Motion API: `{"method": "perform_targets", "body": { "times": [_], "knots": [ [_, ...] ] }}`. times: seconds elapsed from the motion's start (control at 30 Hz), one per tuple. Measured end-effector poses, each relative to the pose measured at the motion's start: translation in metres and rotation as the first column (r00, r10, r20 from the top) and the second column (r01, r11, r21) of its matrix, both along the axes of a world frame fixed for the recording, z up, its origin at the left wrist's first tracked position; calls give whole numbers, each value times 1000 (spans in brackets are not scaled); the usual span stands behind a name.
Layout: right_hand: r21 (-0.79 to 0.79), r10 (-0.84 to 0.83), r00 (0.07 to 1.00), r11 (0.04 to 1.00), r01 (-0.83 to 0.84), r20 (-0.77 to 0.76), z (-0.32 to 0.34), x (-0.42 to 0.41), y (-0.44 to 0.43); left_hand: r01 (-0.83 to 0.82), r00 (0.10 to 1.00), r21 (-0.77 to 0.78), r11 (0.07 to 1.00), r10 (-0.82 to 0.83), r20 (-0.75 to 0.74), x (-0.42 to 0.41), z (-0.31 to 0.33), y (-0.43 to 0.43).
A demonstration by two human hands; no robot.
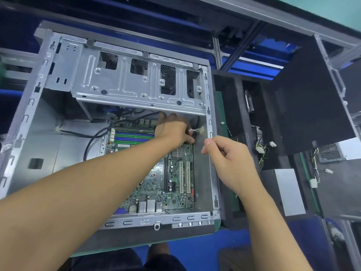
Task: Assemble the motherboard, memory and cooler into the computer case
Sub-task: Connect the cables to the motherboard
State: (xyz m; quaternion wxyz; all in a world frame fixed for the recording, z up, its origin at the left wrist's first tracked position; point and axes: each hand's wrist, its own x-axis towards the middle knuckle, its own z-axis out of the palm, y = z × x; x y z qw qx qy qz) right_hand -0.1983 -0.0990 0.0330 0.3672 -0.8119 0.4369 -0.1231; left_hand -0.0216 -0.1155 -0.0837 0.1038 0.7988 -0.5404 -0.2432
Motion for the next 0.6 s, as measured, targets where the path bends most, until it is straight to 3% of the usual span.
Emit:
{"method": "perform_targets", "body": {
  "times": [0.6],
  "knots": [
    [-36,-27,999,999,29,32,0,2,4,49,998,-67,997,-46,42,-1,1,5]
  ]
}}
